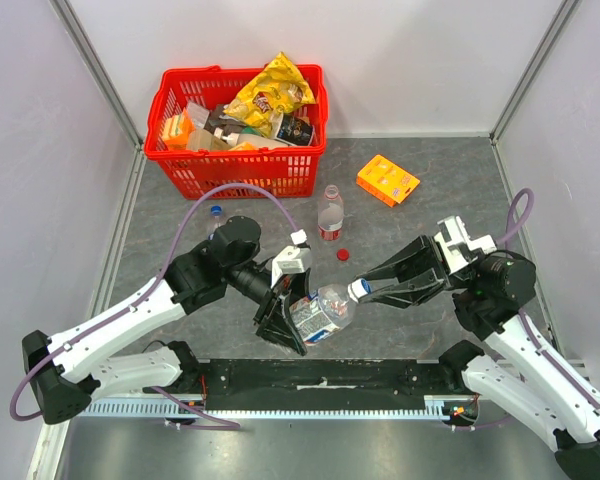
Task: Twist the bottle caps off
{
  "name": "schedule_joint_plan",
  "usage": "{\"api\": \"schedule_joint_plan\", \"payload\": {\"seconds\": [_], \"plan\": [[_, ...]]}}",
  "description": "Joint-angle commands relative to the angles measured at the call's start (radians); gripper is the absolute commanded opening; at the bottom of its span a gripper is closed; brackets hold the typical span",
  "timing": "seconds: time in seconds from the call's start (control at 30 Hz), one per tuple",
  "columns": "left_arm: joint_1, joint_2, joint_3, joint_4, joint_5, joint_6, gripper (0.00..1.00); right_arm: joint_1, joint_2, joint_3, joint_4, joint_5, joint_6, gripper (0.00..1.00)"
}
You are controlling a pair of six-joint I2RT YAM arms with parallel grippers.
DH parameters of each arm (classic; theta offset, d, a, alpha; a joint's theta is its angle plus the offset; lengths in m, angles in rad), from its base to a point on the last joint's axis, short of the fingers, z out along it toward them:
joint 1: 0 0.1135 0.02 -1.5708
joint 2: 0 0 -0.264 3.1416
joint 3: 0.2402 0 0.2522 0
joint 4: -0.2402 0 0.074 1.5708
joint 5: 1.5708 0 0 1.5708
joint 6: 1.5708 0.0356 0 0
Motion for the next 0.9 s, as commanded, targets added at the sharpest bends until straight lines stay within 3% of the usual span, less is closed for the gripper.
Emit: {"api": "schedule_joint_plan", "payload": {"seconds": [0.0, 0.57, 0.87], "plan": [[-0.003, -0.028, -0.010, -0.010, 0.027, 0.047, 0.17, 0.006, -0.020, 0.035, 0.007, -0.025, -0.023, 0.07], [-0.003, -0.079, -0.027, -0.085, -0.016, 0.087, 0.15, 0.006, -0.043, 0.043, -0.058, 0.006, -0.080, 0.08], [-0.003, -0.122, -0.028, -0.130, -0.169, 0.122, 0.14, 0.006, -0.059, 0.077, -0.363, 0.136, -0.285, 0.06]]}}
